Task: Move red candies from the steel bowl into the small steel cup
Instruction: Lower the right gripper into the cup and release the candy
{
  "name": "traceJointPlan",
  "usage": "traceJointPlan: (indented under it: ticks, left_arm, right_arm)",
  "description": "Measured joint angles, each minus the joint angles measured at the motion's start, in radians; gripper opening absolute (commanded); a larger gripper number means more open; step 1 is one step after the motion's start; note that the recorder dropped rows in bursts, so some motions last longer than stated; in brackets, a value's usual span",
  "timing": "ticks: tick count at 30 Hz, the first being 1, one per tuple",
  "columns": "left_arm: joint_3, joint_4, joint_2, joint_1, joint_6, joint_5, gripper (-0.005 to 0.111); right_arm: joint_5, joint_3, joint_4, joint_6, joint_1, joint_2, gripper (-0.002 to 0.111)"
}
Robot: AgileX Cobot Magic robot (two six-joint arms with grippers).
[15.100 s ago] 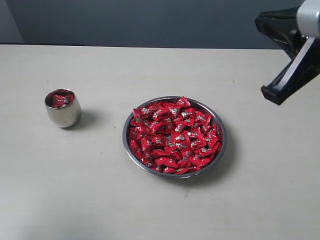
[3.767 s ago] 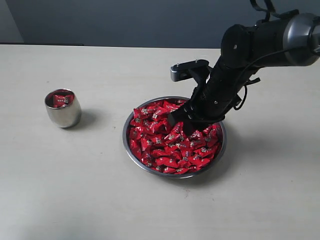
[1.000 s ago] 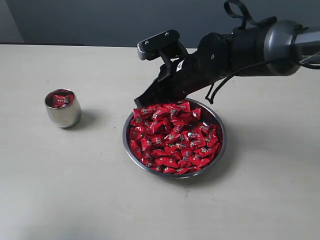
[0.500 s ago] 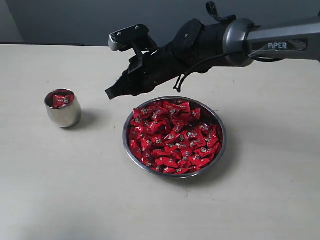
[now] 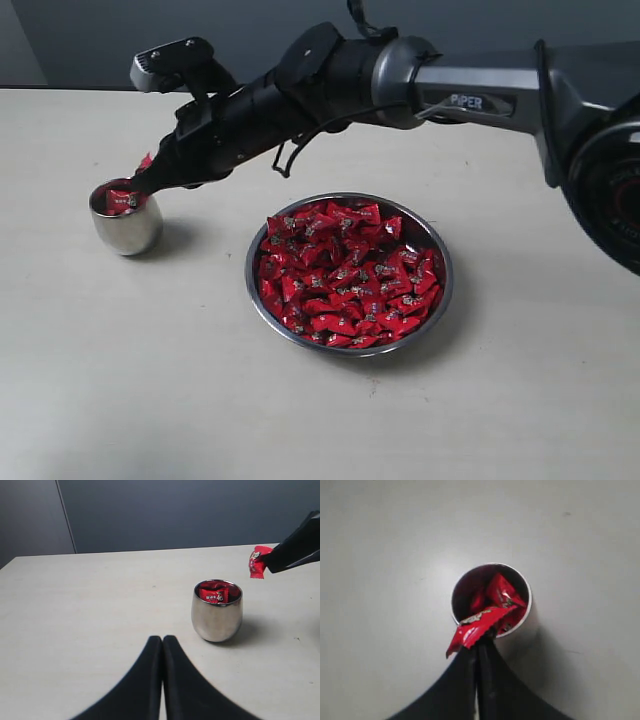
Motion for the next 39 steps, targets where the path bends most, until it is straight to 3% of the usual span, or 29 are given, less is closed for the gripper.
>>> traceJointPlan:
  ticks: [19,39]
  left_arm:
    - [0.0,0.0,0.0,0.0,0.0,0.0,0.0]
    - [0.0,0.0,0.0,0.0,0.0,0.0,0.0]
  right_arm:
    - [0.044,-0.207,0.03,0.041,0.031,0.145,-0.001]
    - [0.027,-0.245,0.027,0.067,0.033,0.209,-0.001]
